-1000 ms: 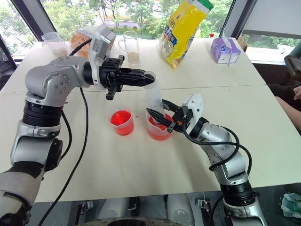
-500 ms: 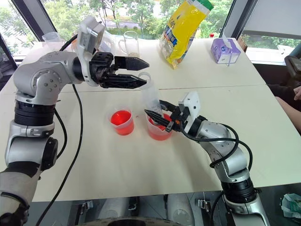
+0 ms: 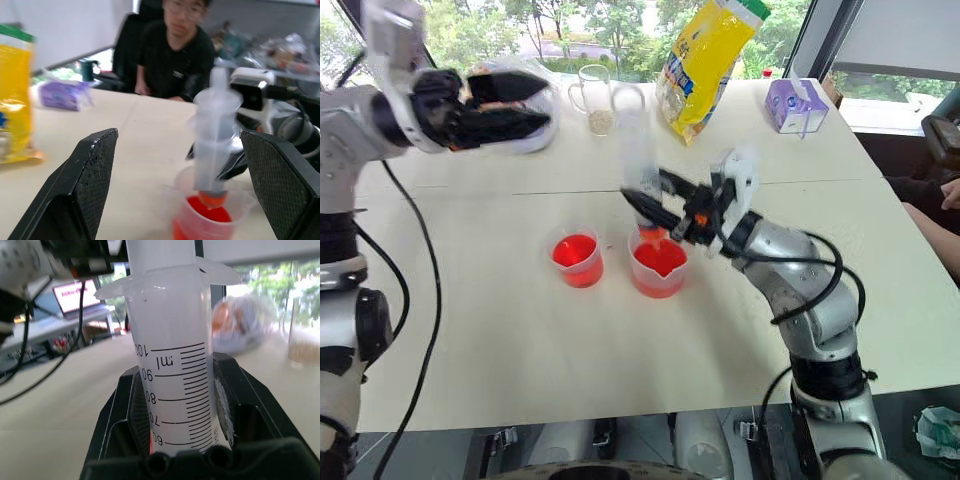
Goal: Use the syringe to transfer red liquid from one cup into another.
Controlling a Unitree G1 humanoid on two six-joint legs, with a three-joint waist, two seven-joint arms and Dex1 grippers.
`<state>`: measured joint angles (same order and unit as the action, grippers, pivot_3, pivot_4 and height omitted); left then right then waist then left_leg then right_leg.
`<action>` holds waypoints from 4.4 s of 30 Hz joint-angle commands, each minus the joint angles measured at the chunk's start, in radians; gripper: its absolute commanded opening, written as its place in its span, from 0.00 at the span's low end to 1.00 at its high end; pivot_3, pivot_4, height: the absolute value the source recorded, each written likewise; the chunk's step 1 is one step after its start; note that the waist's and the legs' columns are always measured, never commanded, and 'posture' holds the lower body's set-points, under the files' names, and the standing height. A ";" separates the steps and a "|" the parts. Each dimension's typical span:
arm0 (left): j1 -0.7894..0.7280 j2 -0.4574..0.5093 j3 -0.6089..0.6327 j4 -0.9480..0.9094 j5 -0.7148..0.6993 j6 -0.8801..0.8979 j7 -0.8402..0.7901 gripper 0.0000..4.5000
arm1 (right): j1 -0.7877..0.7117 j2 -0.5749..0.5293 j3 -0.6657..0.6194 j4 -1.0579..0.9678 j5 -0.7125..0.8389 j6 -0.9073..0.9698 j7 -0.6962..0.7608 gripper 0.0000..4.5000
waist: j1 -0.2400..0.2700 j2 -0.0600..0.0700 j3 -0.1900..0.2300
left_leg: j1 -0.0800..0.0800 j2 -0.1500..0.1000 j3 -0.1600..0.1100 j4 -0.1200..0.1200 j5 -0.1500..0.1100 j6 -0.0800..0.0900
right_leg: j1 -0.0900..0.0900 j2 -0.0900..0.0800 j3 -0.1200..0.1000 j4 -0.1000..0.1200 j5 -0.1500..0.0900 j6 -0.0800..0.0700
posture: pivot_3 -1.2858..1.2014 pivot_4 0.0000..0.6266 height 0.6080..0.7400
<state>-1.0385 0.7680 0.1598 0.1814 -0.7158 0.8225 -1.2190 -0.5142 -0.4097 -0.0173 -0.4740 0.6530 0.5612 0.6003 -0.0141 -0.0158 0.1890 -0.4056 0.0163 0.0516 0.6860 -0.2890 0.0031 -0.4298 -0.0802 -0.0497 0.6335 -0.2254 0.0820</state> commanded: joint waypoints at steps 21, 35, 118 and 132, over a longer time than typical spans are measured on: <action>-0.001 0.091 0.184 -0.182 -0.244 0.160 0.145 0.89 | -0.203 0.300 0.209 0.466 -0.118 -0.233 0.262 0.31 | -0.001 0.000 0.000 | -0.001 0.000 0.000 0.000 0.000 0.000 | 0.000 -0.002 -0.001 0.000 0.000 0.000 | 0.52 0.24 1.00; 0.105 0.139 0.066 -0.248 -0.200 0.146 0.074 0.83 | -0.186 0.310 0.220 0.467 -0.168 -0.253 0.277 0.31 | -0.001 0.000 0.000 | -0.001 0.000 0.000 0.000 0.001 -0.002 | -0.001 -0.001 -0.001 0.002 0.000 0.000 | 0.52 0.24 1.00; 0.359 0.095 0.021 -0.335 -0.141 0.018 0.041 0.99 | -0.651 -0.066 -0.412 0.452 0.220 0.985 -0.451 0.31 | 0.000 0.000 0.000 | -0.003 0.000 0.001 -0.003 0.000 0.000 | -0.002 -0.004 -0.001 -0.001 0.000 -0.001 | 0.52 0.24 1.00; 0.445 0.060 -0.036 -0.448 -0.124 0.013 0.066 0.99 | -0.269 -0.427 -0.142 0.643 0.374 1.053 -0.563 0.31 | 0.000 0.000 0.000 | -0.003 0.000 0.003 -0.003 -0.001 0.002 | -0.002 -0.002 0.001 -0.003 0.000 0.000 | 0.52 0.24 1.00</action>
<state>-0.5935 0.8162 0.1273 -0.2247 -0.8387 0.8418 -1.1549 -0.7900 -0.8246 -0.1553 0.1817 1.0550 1.6079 0.0349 -0.0138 -0.0155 0.1892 -0.4086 0.0163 0.0542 0.6829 -0.2901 0.0049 -0.4322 -0.0817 -0.0487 0.6305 -0.2253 0.0817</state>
